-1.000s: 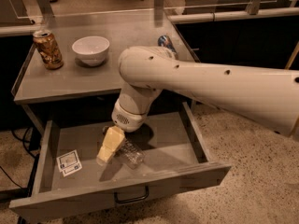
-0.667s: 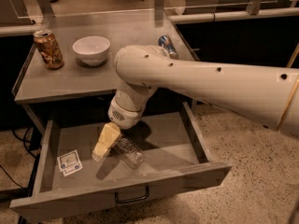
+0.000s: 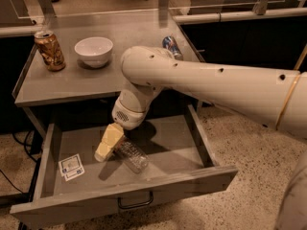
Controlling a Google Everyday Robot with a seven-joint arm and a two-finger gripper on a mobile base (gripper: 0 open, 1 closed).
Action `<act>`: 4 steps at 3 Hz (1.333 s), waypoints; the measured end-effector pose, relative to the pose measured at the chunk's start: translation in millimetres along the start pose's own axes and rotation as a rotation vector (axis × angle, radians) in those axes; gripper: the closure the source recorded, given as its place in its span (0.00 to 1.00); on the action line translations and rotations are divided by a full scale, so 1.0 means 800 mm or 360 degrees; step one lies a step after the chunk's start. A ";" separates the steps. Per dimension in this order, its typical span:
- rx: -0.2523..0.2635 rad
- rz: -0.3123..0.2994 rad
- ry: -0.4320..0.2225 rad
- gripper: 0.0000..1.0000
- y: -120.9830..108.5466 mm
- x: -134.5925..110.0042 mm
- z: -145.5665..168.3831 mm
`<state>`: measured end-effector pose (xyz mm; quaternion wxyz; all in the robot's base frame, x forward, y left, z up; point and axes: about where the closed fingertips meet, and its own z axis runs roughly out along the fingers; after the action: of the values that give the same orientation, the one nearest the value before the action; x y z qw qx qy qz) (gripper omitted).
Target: Pick water bottle from top drawer and place on counter
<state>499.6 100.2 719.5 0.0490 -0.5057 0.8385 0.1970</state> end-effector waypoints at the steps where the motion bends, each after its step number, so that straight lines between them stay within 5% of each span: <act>1: -0.0003 0.0061 -0.0009 0.00 -0.005 0.003 0.009; 4: 0.0046 0.0372 0.0018 0.00 -0.061 0.022 0.052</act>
Offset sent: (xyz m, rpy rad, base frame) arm 0.0237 -0.0103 -0.0454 0.0071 0.0966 -0.2110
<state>529.0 81.5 662.4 0.0282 -0.4048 0.8947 0.1865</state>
